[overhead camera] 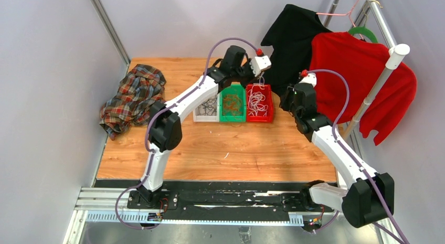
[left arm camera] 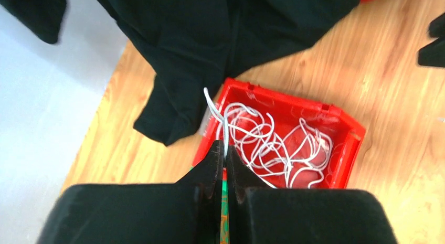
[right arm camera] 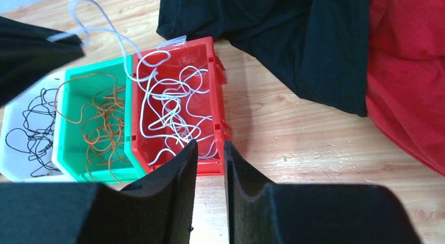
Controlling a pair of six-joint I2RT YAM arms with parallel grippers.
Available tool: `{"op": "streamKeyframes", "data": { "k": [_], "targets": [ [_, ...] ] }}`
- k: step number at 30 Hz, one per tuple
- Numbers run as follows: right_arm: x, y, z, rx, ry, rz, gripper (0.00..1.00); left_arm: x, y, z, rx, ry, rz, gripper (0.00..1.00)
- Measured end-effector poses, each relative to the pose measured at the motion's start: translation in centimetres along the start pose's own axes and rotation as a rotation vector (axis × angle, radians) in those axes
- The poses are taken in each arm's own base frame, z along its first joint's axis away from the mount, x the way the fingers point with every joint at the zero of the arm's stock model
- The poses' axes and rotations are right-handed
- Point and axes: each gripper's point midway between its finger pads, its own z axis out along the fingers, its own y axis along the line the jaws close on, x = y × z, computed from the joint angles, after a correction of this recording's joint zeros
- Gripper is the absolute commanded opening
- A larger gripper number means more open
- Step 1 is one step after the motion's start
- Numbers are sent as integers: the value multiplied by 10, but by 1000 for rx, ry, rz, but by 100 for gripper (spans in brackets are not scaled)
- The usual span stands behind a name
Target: Untangle the cables
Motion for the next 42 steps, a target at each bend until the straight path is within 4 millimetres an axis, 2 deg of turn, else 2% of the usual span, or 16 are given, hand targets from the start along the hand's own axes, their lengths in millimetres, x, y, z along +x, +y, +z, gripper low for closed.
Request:
{"op": "streamKeyframes", "data": {
  "k": [6, 12, 17, 18, 20, 21, 22, 24, 26, 30, 32, 35, 37, 39, 41, 42],
  "targets": [
    [9, -7, -1, 27, 29, 13, 65, 48, -26, 26, 30, 129, 36, 0],
    [16, -21, -1, 76, 53, 17, 70, 93, -47, 45, 66, 256, 92, 2],
    [19, -28, -3, 106, 65, 12, 71, 129, -66, 53, 101, 369, 131, 38],
    [18, -31, -4, 116, 63, 12, 72, 132, -68, 52, 104, 384, 136, 48],
    [15, -34, -7, 132, 49, 14, 72, 134, -69, 49, 104, 413, 132, 81],
    [12, -36, -9, 139, 39, 16, 72, 133, -68, 46, 102, 423, 134, 93],
    [7, -40, -12, 156, 17, 20, 72, 129, -67, 44, 97, 425, 129, 99],
    [4, -44, -15, 174, -1, 21, 72, 119, -65, 33, 84, 429, 109, 98],
    [1, -51, -18, 207, -21, 19, 73, 102, -65, 13, 87, 429, 79, 98],
    [7, -76, -22, 307, -55, -7, 73, 36, -56, -43, 55, 336, 22, 98],
    [11, -88, -24, 351, -77, -30, 73, -7, -47, -83, 22, 248, -17, 98],
    [19, -104, -25, 412, -91, -81, 73, -48, -18, -154, -75, 121, -87, 98],
    [23, -111, -24, 447, -85, -117, 73, -46, 6, -202, -168, 76, -146, 98],
    [27, -118, -20, 479, -79, -144, 73, -16, 27, -248, -290, 65, -223, 98],
    [38, -127, -16, 513, -76, -172, 73, 31, 35, -277, -392, 83, -291, 98],
    [45, -132, -15, 528, -72, -187, 73, 62, 31, -285, -429, 101, -326, 98]
  ]
}}
